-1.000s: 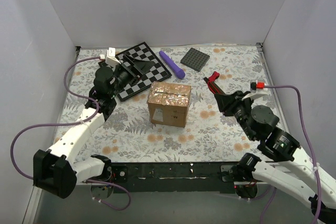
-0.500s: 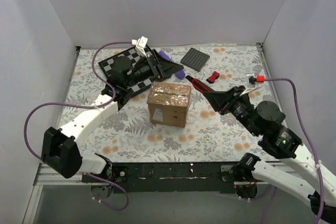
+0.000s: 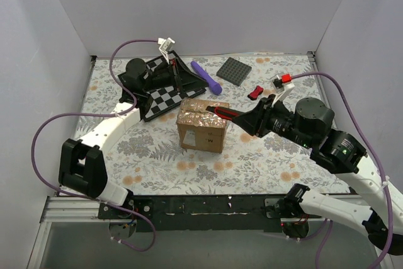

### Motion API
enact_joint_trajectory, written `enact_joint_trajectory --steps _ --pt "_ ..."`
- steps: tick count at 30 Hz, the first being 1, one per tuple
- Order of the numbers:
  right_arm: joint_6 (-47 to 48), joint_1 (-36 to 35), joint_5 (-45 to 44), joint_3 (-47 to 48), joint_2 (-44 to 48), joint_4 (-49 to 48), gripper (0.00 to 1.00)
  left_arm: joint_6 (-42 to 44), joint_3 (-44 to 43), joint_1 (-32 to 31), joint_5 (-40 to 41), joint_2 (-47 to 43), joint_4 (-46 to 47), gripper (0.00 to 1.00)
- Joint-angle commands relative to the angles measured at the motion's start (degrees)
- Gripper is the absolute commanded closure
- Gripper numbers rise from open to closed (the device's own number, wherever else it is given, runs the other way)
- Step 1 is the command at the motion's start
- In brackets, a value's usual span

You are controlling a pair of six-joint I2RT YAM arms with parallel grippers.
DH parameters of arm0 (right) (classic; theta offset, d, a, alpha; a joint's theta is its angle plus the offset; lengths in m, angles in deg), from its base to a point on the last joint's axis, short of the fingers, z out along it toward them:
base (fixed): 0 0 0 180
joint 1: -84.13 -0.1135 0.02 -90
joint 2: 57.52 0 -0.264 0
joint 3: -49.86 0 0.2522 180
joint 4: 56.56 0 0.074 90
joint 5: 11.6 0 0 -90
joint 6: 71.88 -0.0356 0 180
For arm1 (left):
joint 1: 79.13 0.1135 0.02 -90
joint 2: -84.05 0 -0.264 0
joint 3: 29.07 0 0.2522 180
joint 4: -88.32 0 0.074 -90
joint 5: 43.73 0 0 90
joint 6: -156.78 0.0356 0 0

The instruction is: Unpack the express box

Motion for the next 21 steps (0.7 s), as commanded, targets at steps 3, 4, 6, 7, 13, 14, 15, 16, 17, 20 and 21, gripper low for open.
enact_joint_trajectory --steps 3,4,6,7,13,14,15,16,17,20,21 --pt "2.4 0.2 7.2 7.0 -3.9 3.1 0.99 -8.1 0.5 -1.5 -16.6 1.6 15.7 0.02" --pt "2.5 0.3 7.8 7.6 -5.2 4.0 0.99 -7.2 0.0 -2.2 -16.8 1.6 14.2 0.02" --pt "3.1 0.4 8.7 9.1 -6.3 4.7 0.99 -4.1 -1.0 -4.4 -18.2 1.7 11.0 0.02" --pt "3.3 0.4 9.0 9.5 -7.4 5.1 0.99 -0.6 -2.0 -5.0 -18.3 1.8 6.9 0.02" --pt "4.8 1.5 11.2 11.4 -10.3 5.5 0.99 10.2 -3.0 -8.0 -19.7 0.8 -5.5 0.07" --pt "5.1 1.9 11.8 11.8 -10.5 5.4 0.99 11.6 -3.5 -8.6 -19.8 0.5 -7.0 0.08" --pt "5.5 2.0 12.0 12.1 -11.0 5.5 0.99 12.1 -3.3 -9.4 -20.1 0.3 -7.7 0.12" --pt "5.8 2.3 12.6 12.6 -11.8 5.7 0.99 12.2 -3.2 -9.6 -20.5 0.3 -7.9 0.16" --pt "6.0 2.6 12.7 13.2 -12.1 5.8 0.99 12.3 -3.0 -9.7 -20.8 0.3 -7.9 0.2" --pt "6.7 3.6 13.9 13.7 -12.7 6.0 0.99 13.4 -2.6 -9.6 -21.3 -0.1 -9.2 0.32" --pt "6.9 3.8 14.1 13.8 -12.8 6.1 0.99 13.6 -2.2 -9.7 -21.3 -0.4 -9.3 0.32"
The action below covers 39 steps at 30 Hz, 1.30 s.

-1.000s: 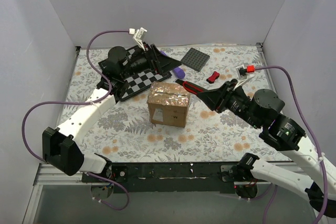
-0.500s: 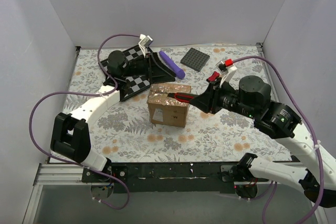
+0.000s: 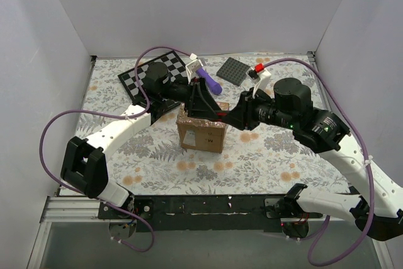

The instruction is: Unpack the express box

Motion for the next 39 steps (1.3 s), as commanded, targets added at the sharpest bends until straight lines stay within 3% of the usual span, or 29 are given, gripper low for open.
enact_joint_trajectory --steps 1,6,10,11,13,14,17,18,19,22,24,30,39 --pt "2.2 1.3 3.5 3.5 -0.1 -2.0 0.99 4.4 -0.8 -0.1 -1.8 -3.5 -3.5 0.32" --pt "3.6 3.3 5.0 4.8 -0.5 -0.7 0.99 4.9 0.0 -0.2 -3.0 -4.3 -3.4 0.34" --pt "3.7 4.0 6.4 4.7 -0.6 -0.7 0.99 2.0 0.1 -0.2 -3.4 -3.7 -0.4 0.65" --pt "3.7 4.0 6.4 4.6 -0.7 -0.8 0.99 0.9 0.3 -0.2 -3.4 -3.4 0.8 0.8" --pt "3.7 4.1 6.8 4.4 -0.6 -0.9 0.99 -3.1 0.9 -0.2 -3.0 -3.1 5.2 0.89" --pt "3.7 4.1 6.6 4.4 -0.6 -1.0 0.99 -4.5 1.8 -0.2 -2.9 -2.8 6.6 0.98" --pt "3.5 4.1 5.2 4.4 -0.5 -1.2 0.99 -9.9 3.6 -0.2 -1.1 -2.5 12.9 1.0" --pt "3.2 4.0 4.9 4.4 -0.4 -1.5 0.9 -10.6 4.0 -0.2 -0.1 -2.5 14.2 1.0" --pt "3.0 4.0 4.3 4.2 -0.3 -1.9 0.72 -11.2 4.1 -0.2 1.8 -2.5 15.0 1.0" --pt "1.5 4.1 2.5 3.2 0.4 -4.0 0.52 -14.3 5.0 -0.2 4.6 -2.4 18.3 1.0" --pt "0.6 4.1 1.5 1.7 1.3 -6.4 0.46 -16.3 5.7 -0.2 8.1 -2.7 20.1 1.0" --pt "-2.8 4.0 -0.4 -2.3 3.3 -12.8 0.36 -14.7 6.9 -0.5 14.1 -3.4 17.6 1.0" --pt "-7.1 4.1 -6.0 -11.3 9.5 -23.2 0.35 -17.1 12.2 -0.6 22.1 -6.1 24.6 1.0"
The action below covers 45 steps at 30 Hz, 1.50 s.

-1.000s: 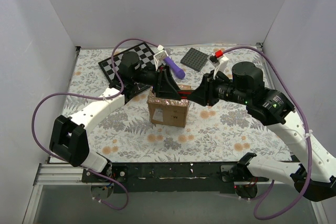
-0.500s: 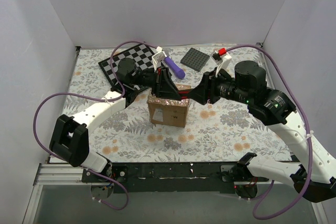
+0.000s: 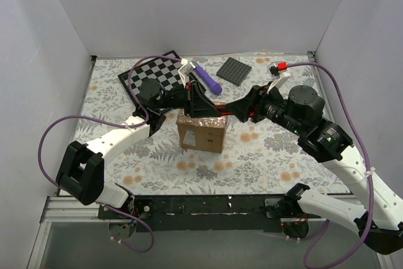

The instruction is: Unpack the express box

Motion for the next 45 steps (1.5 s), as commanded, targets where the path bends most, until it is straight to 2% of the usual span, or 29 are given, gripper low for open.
enact_joint_trajectory --steps 1,6,9,10,11,13,15,19,23,27,29,31,35,38,41,43,45 --pt "-3.7 -0.6 -0.6 -3.5 4.0 -10.0 0.35 -2.0 2.3 0.5 12.3 -2.9 5.2 1.0" --pt "-4.6 -0.6 -1.6 -4.6 5.8 -11.2 0.33 -4.8 5.4 0.3 12.1 -3.9 12.3 1.0" --pt "-3.9 -0.6 -1.2 -5.1 6.6 -12.4 0.51 -5.6 5.9 0.2 11.1 -3.8 13.6 1.0" --pt "-3.8 -0.6 -0.8 -4.9 6.3 -12.3 0.63 -5.8 5.8 0.2 10.9 -3.6 13.6 1.0" --pt "-3.5 -0.6 -0.2 -4.6 6.1 -11.8 0.72 -5.8 5.9 0.2 10.5 -3.7 13.6 1.0" --pt "-3.2 -0.5 0.7 -3.4 5.2 -11.1 0.81 -6.3 6.5 0.1 10.7 -3.8 14.4 1.0" --pt "-3.2 -0.6 1.0 -3.9 5.1 -11.4 0.82 -6.5 6.7 0.2 11.0 -3.8 15.0 1.0" --pt "-4.2 -0.5 1.9 -4.3 4.8 -11.9 0.54 -7.8 6.9 -0.2 12.2 -3.5 16.1 1.0" --pt "-6.0 -0.6 1.5 -7.4 6.2 -15.9 0.51 -10.8 8.3 -0.9 15.0 -2.9 20.8 1.0" --pt "-7.0 -0.6 2.1 -8.1 5.7 -17.2 0.51 -10.6 8.3 -2.0 16.6 -2.5 21.2 1.0" --pt "-7.2 -0.6 2.0 -8.3 5.6 -17.4 0.55 -10.7 8.7 -2.6 17.9 -2.6 22.1 1.0" --pt "-7.2 -0.6 1.3 -8.7 6.1 -18.7 0.63 -10.4 8.4 -2.9 17.6 -2.3 21.7 1.0" --pt "-7.3 -0.7 0.6 -9.7 6.6 -20.3 0.63 -9.5 8.4 -3.8 16.8 -2.2 20.6 1.0" --pt "-8.0 -0.6 0.1 -10.4 6.8 -22.0 0.6 -9.5 8.6 -3.9 16.1 -2.0 20.6 1.0" --pt "-8.0 -0.6 0.4 -10.5 6.2 -22.6 0.76 -9.6 8.7 -4.0 15.7 -2.0 20.1 1.0" --pt "-7.5 -0.6 0.6 -10.5 6.1 -22.5 0.97 -9.5 8.4 -4.0 14.5 -2.1 19.3 1.0" --pt "-6.9 -0.6 -0.1 -10.6 6.4 -21.8 0.99 -9.1 7.8 -4.0 13.8 -2.1 16.5 0.97"
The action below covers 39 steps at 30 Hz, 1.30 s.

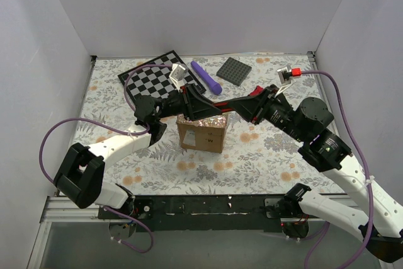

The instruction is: Unpack the express box

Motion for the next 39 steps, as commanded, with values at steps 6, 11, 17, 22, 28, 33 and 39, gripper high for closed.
enact_joint_trajectory --steps 6,11,17,22,28,33,39 --pt "1.9 -0.3 -12.2 0.0 4.9 1.6 0.99 10.5 -4.0 0.5 2.5 -1.4 -19.7 0.2" --pt "0.1 -0.2 -18.8 -2.5 10.2 4.3 0.99 22.6 -6.2 3.6 10.0 -4.4 -36.5 0.12" --pt "-7.8 -0.3 -29.5 -8.7 15.8 5.0 0.99 31.5 -7.7 6.1 30.6 -12.3 -51.8 0.02" --pt "-14.9 -0.3 -34.1 -13.1 17.2 8.1 0.99 36.8 -12.1 6.1 40.5 -13.1 -60.6 0.02" --pt "-21.1 -0.3 -36.3 -17.4 19.1 9.4 0.99 42.1 -14.6 4.9 40.6 -9.3 -68.3 0.02" --pt "-21.8 -0.3 -36.3 -19.6 19.8 7.8 0.99 47.6 -15.9 0.1 47.2 -8.1 -72.2 0.18" --pt "-21.8 -0.3 -36.0 -22.2 19.4 4.4 0.99 48.9 -17.0 -2.3 48.0 -7.6 -76.3 0.24"
